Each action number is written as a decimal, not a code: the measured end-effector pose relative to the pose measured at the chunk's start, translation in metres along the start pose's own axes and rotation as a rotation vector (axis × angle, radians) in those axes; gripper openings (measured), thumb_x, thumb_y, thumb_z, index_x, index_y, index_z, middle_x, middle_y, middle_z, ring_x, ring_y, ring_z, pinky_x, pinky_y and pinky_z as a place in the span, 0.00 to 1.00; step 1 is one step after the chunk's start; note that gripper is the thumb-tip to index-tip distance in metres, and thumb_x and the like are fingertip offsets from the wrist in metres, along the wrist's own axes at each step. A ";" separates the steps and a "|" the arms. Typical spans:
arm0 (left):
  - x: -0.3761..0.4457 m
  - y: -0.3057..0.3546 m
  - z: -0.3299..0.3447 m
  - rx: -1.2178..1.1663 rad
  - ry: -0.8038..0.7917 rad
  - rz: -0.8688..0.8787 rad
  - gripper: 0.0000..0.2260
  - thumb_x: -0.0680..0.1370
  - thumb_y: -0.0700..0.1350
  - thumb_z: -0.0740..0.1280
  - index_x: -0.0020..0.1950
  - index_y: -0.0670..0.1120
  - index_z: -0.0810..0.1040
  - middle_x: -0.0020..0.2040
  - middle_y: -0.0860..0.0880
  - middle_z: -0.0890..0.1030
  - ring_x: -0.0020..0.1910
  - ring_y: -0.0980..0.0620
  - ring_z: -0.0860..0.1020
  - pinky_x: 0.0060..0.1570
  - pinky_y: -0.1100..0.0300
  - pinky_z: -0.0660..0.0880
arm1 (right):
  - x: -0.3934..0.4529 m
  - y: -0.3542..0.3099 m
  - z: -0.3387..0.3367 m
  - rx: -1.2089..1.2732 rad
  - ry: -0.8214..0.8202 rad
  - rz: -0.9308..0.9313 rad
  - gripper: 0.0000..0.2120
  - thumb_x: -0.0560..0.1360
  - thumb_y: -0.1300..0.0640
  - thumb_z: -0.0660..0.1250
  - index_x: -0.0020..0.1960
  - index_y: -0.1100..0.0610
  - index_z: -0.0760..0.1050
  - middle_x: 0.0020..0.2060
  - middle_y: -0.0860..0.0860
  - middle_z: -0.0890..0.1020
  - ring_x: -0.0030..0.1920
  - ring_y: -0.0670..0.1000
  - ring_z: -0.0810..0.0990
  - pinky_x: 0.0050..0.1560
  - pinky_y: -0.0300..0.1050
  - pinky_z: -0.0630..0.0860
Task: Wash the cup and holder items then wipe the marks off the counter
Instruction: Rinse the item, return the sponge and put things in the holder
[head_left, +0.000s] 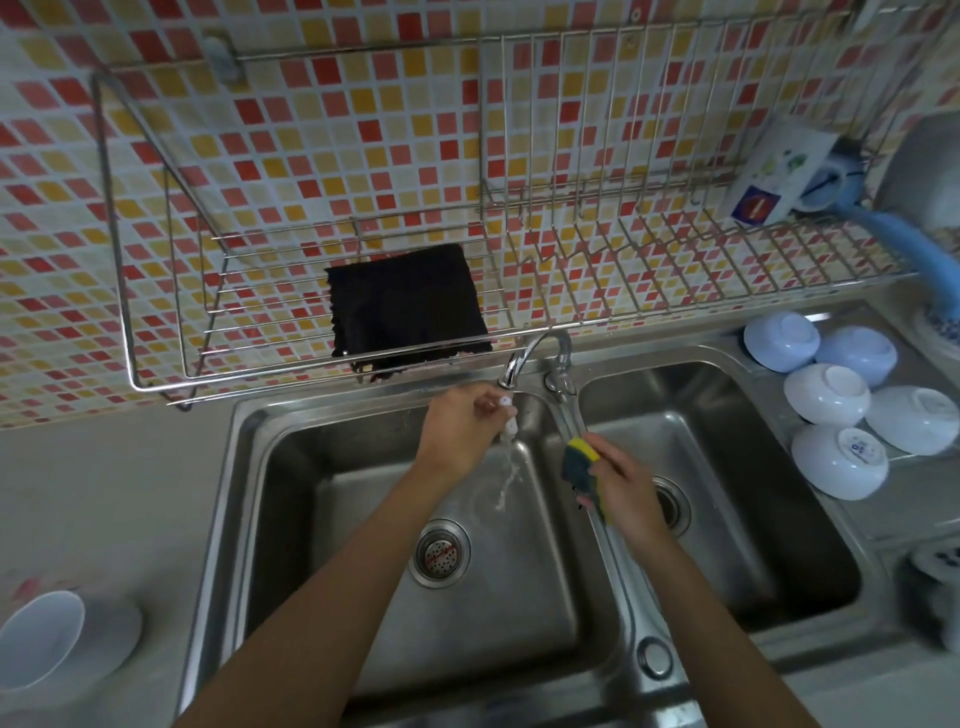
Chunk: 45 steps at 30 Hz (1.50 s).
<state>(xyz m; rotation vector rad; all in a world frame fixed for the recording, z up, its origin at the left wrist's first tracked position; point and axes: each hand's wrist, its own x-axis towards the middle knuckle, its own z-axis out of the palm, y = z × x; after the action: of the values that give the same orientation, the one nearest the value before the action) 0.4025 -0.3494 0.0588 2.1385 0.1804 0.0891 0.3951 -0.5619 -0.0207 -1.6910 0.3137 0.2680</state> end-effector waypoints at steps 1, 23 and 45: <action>0.000 0.001 0.000 -0.002 -0.002 -0.002 0.07 0.73 0.43 0.73 0.50 0.46 0.84 0.42 0.49 0.85 0.42 0.53 0.82 0.50 0.58 0.78 | -0.002 0.000 0.002 0.106 -0.048 0.091 0.19 0.79 0.64 0.58 0.62 0.45 0.77 0.58 0.54 0.79 0.51 0.58 0.82 0.48 0.56 0.82; -0.119 -0.110 -0.087 0.088 0.202 -0.304 0.04 0.75 0.46 0.72 0.48 0.50 0.85 0.43 0.56 0.85 0.44 0.63 0.82 0.44 0.74 0.74 | 0.012 -0.048 0.103 0.106 -0.412 0.125 0.09 0.80 0.60 0.62 0.59 0.54 0.76 0.43 0.52 0.80 0.36 0.48 0.77 0.32 0.41 0.71; -0.125 -0.108 -0.067 -0.026 0.250 -0.328 0.10 0.74 0.43 0.74 0.55 0.46 0.84 0.46 0.51 0.85 0.46 0.60 0.82 0.47 0.70 0.75 | 0.023 -0.031 0.099 -0.208 -0.333 -0.047 0.15 0.84 0.50 0.52 0.42 0.54 0.70 0.27 0.48 0.67 0.26 0.46 0.64 0.26 0.42 0.60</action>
<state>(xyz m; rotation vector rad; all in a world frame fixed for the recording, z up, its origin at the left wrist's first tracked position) 0.2601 -0.2562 0.0053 2.0394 0.6685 0.1651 0.4281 -0.4612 -0.0138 -1.8196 -0.0024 0.5544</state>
